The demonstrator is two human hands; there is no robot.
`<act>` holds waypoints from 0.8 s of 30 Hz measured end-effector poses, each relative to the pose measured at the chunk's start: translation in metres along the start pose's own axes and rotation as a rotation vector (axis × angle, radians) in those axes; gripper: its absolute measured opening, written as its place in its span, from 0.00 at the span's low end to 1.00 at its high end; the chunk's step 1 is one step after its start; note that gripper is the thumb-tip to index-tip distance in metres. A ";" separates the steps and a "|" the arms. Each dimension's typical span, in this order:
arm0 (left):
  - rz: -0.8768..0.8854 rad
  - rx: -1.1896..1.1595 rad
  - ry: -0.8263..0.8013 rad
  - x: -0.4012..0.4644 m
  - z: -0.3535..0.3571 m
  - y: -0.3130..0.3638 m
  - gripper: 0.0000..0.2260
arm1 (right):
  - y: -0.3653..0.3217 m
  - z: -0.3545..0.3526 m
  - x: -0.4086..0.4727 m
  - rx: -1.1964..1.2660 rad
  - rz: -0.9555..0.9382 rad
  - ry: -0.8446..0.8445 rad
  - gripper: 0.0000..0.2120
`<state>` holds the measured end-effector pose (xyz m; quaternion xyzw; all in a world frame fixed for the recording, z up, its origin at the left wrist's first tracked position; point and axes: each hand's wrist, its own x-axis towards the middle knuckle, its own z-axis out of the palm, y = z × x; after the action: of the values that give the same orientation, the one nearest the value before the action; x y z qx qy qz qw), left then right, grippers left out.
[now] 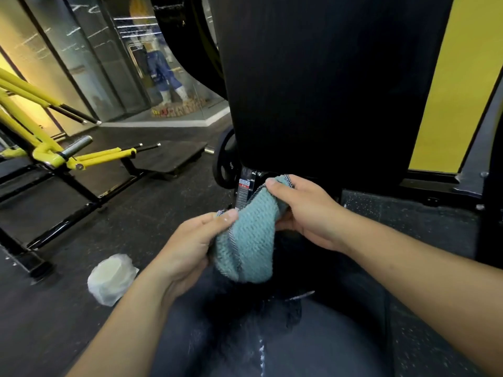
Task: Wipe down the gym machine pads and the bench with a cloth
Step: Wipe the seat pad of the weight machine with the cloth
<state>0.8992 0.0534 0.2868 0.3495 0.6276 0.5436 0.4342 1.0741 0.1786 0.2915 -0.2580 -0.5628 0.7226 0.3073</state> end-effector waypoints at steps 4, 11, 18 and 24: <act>0.115 -0.311 -0.073 -0.010 0.000 0.010 0.17 | -0.005 -0.006 -0.003 0.141 0.113 -0.123 0.20; 0.155 -0.122 0.002 -0.015 0.011 0.018 0.07 | 0.008 0.003 -0.016 0.000 0.284 -0.156 0.22; 0.144 -0.018 -0.039 -0.015 0.013 0.017 0.07 | 0.020 0.015 -0.016 -0.201 0.140 -0.116 0.14; 0.166 -0.087 0.112 -0.013 -0.005 0.018 0.09 | 0.010 0.007 -0.017 -0.247 0.206 0.015 0.13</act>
<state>0.8983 0.0429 0.3070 0.3500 0.5955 0.6232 0.3668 1.0790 0.1593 0.2836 -0.3556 -0.6156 0.6737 0.2017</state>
